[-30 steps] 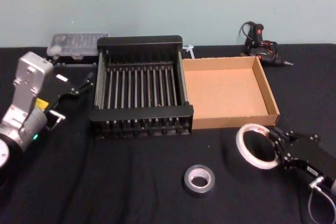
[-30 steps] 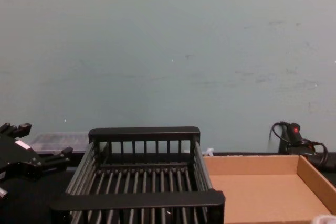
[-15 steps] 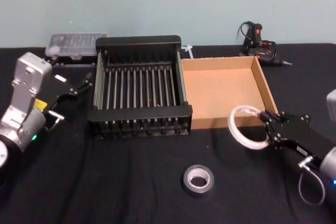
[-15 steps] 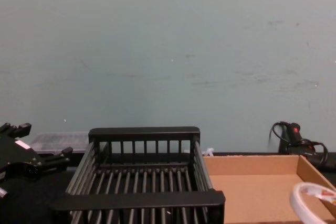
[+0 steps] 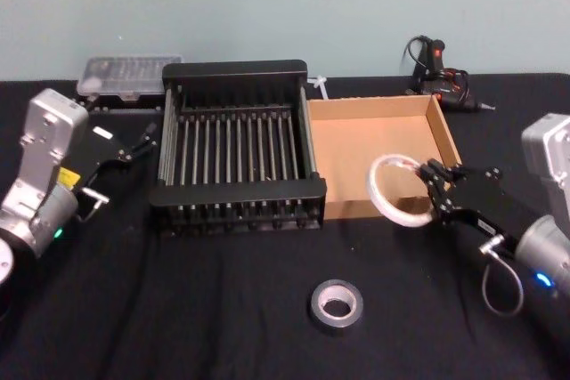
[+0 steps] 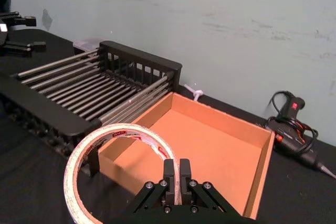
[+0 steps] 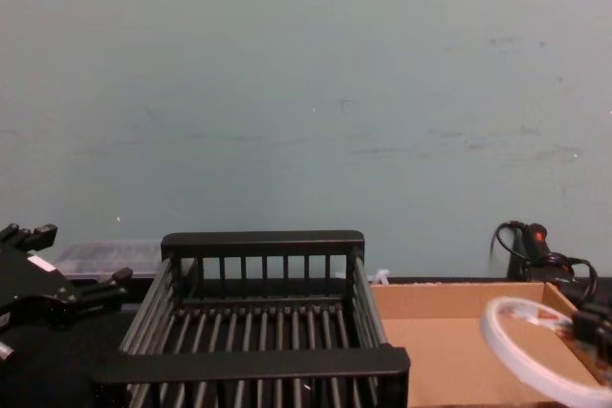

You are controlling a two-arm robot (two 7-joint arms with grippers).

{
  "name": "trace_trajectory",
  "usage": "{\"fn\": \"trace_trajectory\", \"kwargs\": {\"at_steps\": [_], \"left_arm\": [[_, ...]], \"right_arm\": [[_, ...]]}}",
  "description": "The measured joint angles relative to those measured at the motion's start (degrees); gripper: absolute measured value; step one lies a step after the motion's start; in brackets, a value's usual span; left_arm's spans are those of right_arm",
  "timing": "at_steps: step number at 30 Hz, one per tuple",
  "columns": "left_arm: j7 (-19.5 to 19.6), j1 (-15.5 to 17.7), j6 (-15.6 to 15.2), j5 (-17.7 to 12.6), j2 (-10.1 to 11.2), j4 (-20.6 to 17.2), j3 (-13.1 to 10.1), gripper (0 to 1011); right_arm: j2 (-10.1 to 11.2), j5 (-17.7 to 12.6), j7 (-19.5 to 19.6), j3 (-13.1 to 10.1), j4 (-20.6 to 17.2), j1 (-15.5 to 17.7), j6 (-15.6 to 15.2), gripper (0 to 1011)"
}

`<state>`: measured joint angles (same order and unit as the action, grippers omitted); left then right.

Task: Pick up the white tape and place it into the black box , Pick up the silver tape and place it into the brown box.

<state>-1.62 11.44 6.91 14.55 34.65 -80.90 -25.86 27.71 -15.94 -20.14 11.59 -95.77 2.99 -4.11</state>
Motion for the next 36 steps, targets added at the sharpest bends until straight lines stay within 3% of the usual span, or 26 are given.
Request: {"fn": "trace_trajectory", "kwargs": {"at_steps": [11,36], "left_arm": [[0.0,0.0,0.0,0.0,0.0,0.0,0.0,1001],[0.0,0.0,0.0,0.0,0.0,0.0,0.0,1001]], "right_arm": [[-2.9,1.4,0.1,2.5,4.0,-6.3,-0.2,69],[-8.1,3.9,-0.3,7.3,10.8,-15.8,-0.5,69]]}}
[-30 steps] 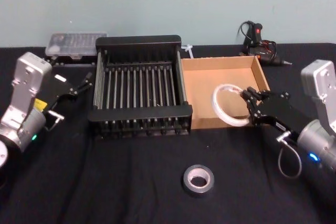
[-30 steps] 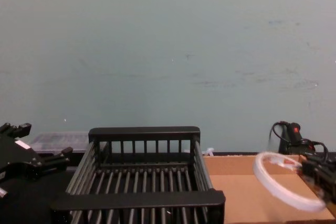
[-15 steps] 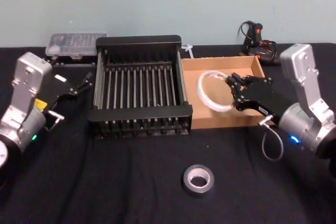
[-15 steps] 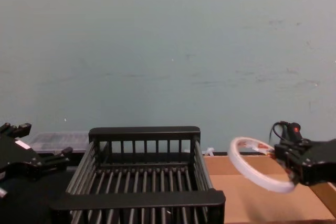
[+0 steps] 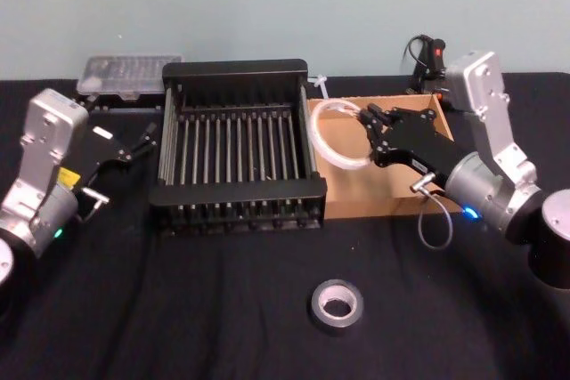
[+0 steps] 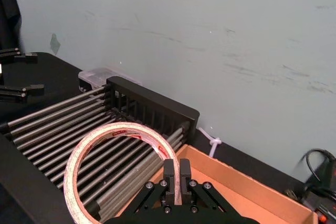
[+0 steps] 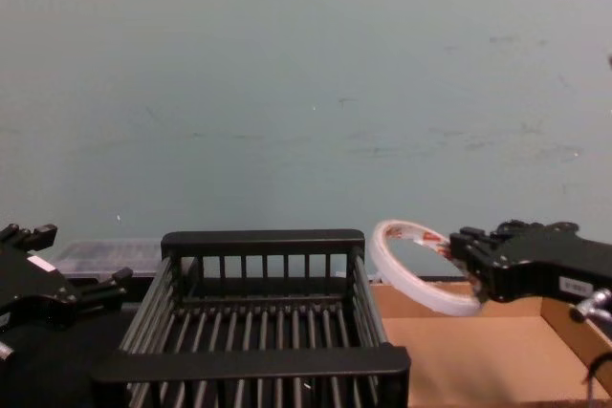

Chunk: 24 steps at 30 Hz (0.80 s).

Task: Pick up the white tape and place it into the black box , Pick up the silver tape and place it into the brown box.

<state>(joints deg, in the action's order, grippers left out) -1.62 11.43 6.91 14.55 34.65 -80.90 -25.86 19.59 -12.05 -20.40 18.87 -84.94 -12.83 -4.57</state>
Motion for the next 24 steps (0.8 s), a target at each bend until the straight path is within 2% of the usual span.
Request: {"fn": "trace_trajectory", "kwargs": {"at_steps": [8,17,24], "left_arm": [[0.0,0.0,0.0,0.0,0.0,0.0,0.0,1001],[0.0,0.0,0.0,0.0,0.0,0.0,0.0,1001],[0.0,0.0,0.0,0.0,0.0,0.0,0.0,1002]], "right_arm": [[-1.5,1.2,0.0,1.5,2.3,-2.6,-0.1,69],[-4.0,3.3,0.1,3.8,6.7,-6.6,0.1,69],[-5.9,4.6,-0.5,5.2,10.5,-10.0,1.9,69]]}}
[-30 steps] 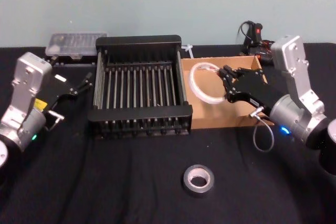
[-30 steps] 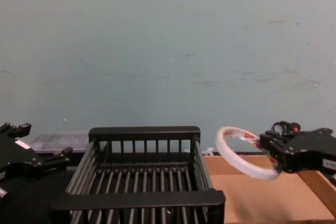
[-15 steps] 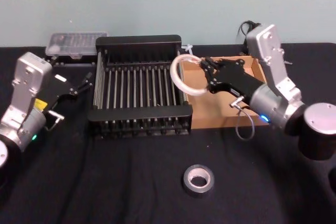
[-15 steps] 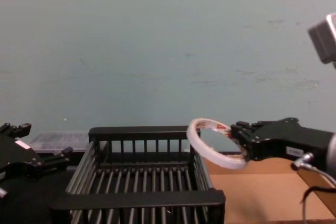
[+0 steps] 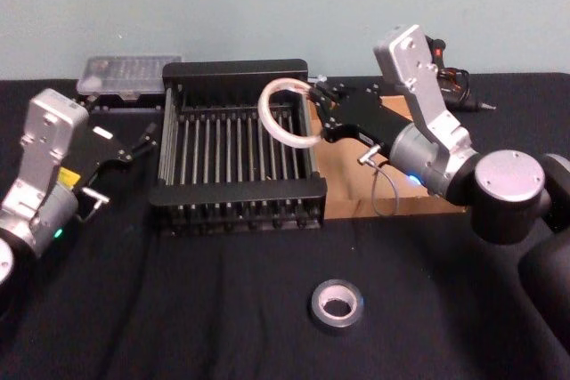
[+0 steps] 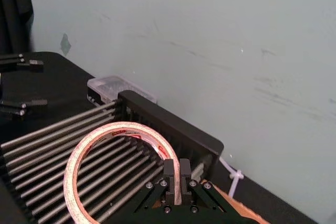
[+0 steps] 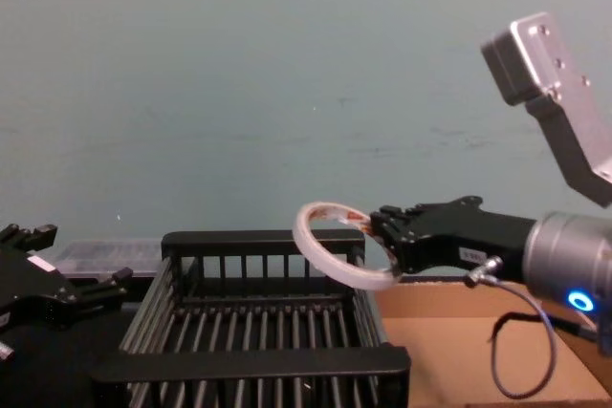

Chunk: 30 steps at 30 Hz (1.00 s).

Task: Pick up the white tape and place it into the black box , Pick up the silver tape and place it into the brown box.

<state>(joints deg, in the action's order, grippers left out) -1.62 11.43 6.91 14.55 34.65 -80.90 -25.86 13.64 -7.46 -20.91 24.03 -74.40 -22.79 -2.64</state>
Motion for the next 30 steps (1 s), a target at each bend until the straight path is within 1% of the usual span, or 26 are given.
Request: {"fn": "trace_trajectory", "kwargs": {"at_steps": [5,13,18,24,30], "left_arm": [[0.0,0.0,0.0,0.0,0.0,0.0,0.0,1001],[0.0,0.0,0.0,0.0,0.0,0.0,0.0,1001],[0.0,0.0,0.0,0.0,0.0,0.0,0.0,1001],[0.0,0.0,0.0,0.0,0.0,0.0,0.0,1001],[0.0,0.0,0.0,0.0,0.0,0.0,0.0,1001]], "right_arm": [[-1.1,0.3,-0.4,0.6,2.0,-1.6,0.6,69],[-3.2,1.1,-0.8,1.9,5.2,-3.9,0.7,69],[-3.8,2.0,-0.8,2.7,6.9,-5.2,0.6,69],[-4.8,3.6,-1.0,3.9,10.0,-7.3,0.6,69],[-5.5,4.3,-1.1,4.3,11.8,-8.2,0.6,69]]}}
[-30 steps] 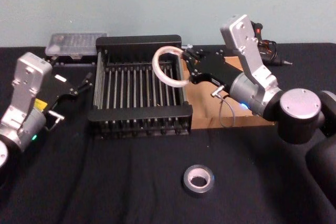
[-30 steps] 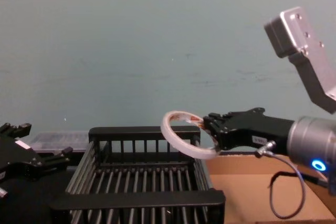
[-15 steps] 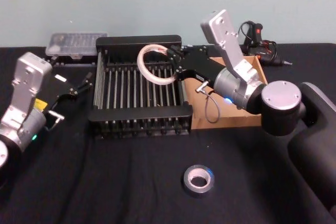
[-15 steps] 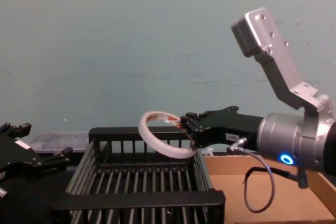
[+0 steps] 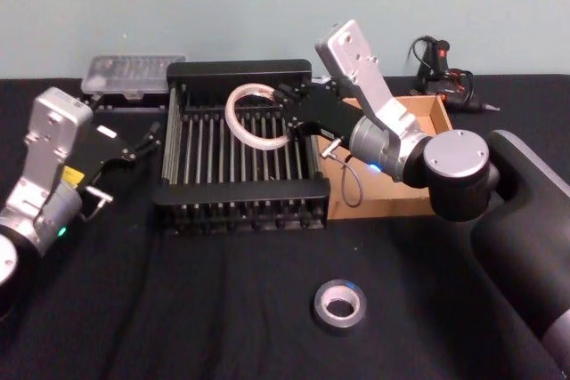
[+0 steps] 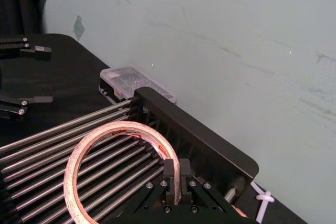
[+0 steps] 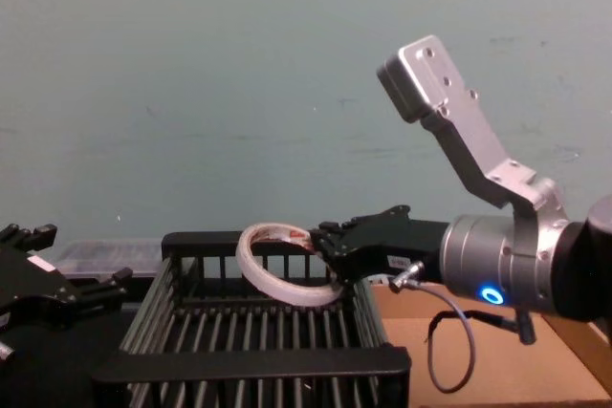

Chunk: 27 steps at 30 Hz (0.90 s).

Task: Pick up the white tape and place it into the black box , Pick up the silver tape and place it into the brown box.

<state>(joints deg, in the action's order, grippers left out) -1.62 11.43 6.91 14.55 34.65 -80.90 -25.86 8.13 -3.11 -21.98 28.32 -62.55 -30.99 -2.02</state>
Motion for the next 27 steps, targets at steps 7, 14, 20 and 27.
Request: {"fn": "trace_trajectory", "kwargs": {"at_steps": [7,14,20,27], "left_arm": [[0.0,0.0,0.0,0.0,0.0,0.0,0.0,1001],[0.0,0.0,0.0,0.0,0.0,0.0,0.0,1001],[0.0,0.0,0.0,0.0,0.0,0.0,0.0,1001],[0.0,0.0,0.0,0.0,0.0,0.0,0.0,1001]], "right_arm": [[-0.3,0.5,-0.1,0.1,0.9,-0.3,0.0,69],[-0.3,0.5,-0.1,0.0,0.9,-0.3,0.0,69],[-0.2,0.5,-0.1,0.0,0.8,-0.3,0.0,88],[-0.2,0.5,-0.1,0.0,0.8,-0.3,0.0,278]]}}
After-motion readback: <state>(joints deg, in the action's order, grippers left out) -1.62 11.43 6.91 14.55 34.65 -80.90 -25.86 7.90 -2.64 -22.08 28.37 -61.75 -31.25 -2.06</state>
